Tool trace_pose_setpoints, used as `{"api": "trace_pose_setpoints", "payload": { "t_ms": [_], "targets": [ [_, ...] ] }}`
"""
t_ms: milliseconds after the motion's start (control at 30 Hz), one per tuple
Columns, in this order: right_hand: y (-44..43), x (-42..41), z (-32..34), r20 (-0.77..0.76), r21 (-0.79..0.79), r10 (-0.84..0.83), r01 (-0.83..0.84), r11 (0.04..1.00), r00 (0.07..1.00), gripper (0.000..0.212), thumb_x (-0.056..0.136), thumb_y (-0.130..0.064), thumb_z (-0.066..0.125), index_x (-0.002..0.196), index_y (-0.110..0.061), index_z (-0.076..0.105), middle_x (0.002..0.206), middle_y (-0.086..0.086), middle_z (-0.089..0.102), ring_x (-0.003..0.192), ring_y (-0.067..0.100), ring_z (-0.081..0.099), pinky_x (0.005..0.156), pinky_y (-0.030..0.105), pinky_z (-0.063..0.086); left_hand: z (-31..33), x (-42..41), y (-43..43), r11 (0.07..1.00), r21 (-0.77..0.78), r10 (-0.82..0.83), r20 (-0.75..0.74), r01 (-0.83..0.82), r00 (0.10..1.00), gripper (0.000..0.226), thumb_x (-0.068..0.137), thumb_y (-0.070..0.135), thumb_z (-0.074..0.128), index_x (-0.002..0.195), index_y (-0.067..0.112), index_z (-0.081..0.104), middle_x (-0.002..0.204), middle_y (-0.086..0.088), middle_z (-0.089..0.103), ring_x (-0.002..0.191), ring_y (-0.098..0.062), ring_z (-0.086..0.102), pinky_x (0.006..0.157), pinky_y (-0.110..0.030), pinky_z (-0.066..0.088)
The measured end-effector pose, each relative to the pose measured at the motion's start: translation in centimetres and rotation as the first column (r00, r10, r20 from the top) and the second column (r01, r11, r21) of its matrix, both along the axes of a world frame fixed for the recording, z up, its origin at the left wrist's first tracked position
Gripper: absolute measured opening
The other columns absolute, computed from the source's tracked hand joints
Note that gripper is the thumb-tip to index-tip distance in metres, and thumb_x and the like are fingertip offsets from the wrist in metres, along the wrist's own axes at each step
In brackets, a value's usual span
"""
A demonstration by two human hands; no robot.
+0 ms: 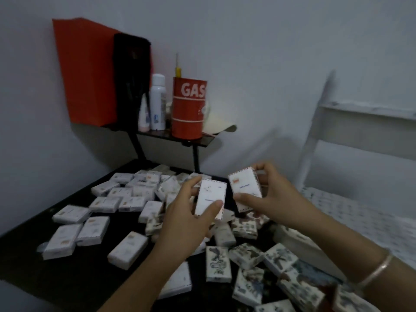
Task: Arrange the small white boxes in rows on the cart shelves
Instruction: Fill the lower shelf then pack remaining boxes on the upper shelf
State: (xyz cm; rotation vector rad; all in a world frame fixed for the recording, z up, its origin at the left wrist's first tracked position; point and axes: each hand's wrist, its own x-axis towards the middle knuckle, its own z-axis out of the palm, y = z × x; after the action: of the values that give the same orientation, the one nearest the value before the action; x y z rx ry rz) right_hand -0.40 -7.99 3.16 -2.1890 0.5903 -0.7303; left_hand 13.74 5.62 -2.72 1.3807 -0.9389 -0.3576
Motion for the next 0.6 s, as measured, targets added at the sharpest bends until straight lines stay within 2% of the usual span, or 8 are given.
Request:
{"api": "trace_pose_setpoints", "payload": {
  "t_ms": [100, 133, 167, 267, 400, 500, 600],
  "targets": [
    [-0.5, -4.4, 2.5, 0.088, -0.002, -0.065, 0.066, 0.998, 0.994, 0.047, 0.07, -0.043, 0.076, 0.102, -0.039, 0.042, 0.101, -0.011, 0.07, 0.08, 0.004, 0.068, 0.053, 0.02, 0.051, 3.4, -2.6, -2.5, 0.983, -0.075, -0.165, 0.015, 0.166, 0.986, 0.048, 0.091, 0.022, 0.065, 0.124, 0.05, 0.045, 0.11, 0.037, 0.059, 0.086, -0.004, 0.069, 0.051, -0.027, 0.056],
    [-0.7, -5.8, 3.2, 0.108, -0.021, -0.092, 0.095, 0.995, 0.99, 0.042, 0.075, -0.037, 0.074, 0.101, -0.039, 0.041, 0.099, -0.011, 0.071, 0.076, 0.004, 0.068, 0.051, 0.017, 0.049, 4.6, -3.4, -3.3, 0.971, -0.102, -0.217, 0.005, 0.216, 0.976, 0.047, 0.092, 0.016, 0.063, 0.124, 0.047, 0.047, 0.11, 0.034, 0.061, 0.086, -0.006, 0.069, 0.053, -0.029, 0.057],
    [-0.8, -7.3, 4.0, 0.125, -0.047, -0.124, 0.13, 0.99, 0.984, 0.036, 0.08, -0.032, 0.07, 0.1, -0.04, 0.041, 0.097, -0.011, 0.071, 0.072, 0.004, 0.067, 0.05, 0.017, 0.048, 5.9, -4.2, -4.1, 0.956, -0.13, -0.265, -0.011, 0.261, 0.964, 0.049, 0.093, 0.008, 0.06, 0.123, 0.044, 0.049, 0.113, 0.027, 0.064, 0.09, -0.008, 0.069, 0.056, -0.03, 0.057],
    [-1.3, -11.2, 6.1, 0.183, -0.077, -0.215, 0.232, 0.97, 0.959, 0.022, 0.082, -0.033, 0.054, 0.097, -0.044, 0.042, 0.091, -0.013, 0.069, 0.065, 0.012, 0.064, 0.051, 0.03, 0.055, 9.8, -6.4, -6.3, 0.913, -0.162, -0.385, -0.034, 0.375, 0.922, 0.062, 0.09, -0.012, 0.048, 0.13, 0.034, 0.054, 0.118, 0.008, 0.066, 0.098, -0.014, 0.067, 0.064, -0.032, 0.058],
    [-2.3, -15.1, 8.7, 0.29, -0.047, -0.264, 0.289, 0.956, 0.92, 0.023, 0.087, -0.018, 0.056, 0.097, -0.036, 0.047, 0.089, -0.018, 0.07, 0.066, 0.009, 0.067, 0.053, 0.031, 0.056, 15.0, -9.0, -7.9, 0.839, -0.132, -0.528, 0.034, 0.528, 0.848, 0.074, 0.083, -0.019, 0.043, 0.136, 0.032, 0.052, 0.115, -0.005, 0.067, 0.087, -0.015, 0.067, 0.067, -0.029, 0.057],
    [-2.8, -17.1, 10.9, 0.345, -0.11, -0.272, 0.326, 0.939, 0.898, 0.025, 0.083, -0.025, 0.06, 0.102, -0.035, 0.048, 0.09, -0.014, 0.072, 0.07, 0.01, 0.07, 0.054, 0.031, 0.058, 18.9, -10.7, -9.4, 0.845, -0.071, -0.509, 0.195, 0.529, 0.839, 0.079, 0.082, -0.016, 0.053, 0.144, 0.032, 0.04, 0.114, -0.005, 0.066, 0.086, -0.015, 0.07, 0.063, -0.025, 0.057],
    [-3.5, -18.3, 13.5, 0.395, -0.248, -0.281, 0.396, 0.884, 0.875, 0.035, 0.085, -0.027, 0.059, 0.112, -0.048, 0.047, 0.094, -0.01, 0.07, 0.068, 0.014, 0.072, 0.051, 0.031, 0.058, 23.1, -12.0, -11.9, 0.919, 0.0, -0.359, 0.418, 0.395, 0.835, 0.075, 0.081, 0.001, 0.066, 0.144, 0.03, 0.035, 0.102, 0.008, 0.061, 0.072, -0.006, 0.069, 0.049, -0.011, 0.048]
  ]
}}
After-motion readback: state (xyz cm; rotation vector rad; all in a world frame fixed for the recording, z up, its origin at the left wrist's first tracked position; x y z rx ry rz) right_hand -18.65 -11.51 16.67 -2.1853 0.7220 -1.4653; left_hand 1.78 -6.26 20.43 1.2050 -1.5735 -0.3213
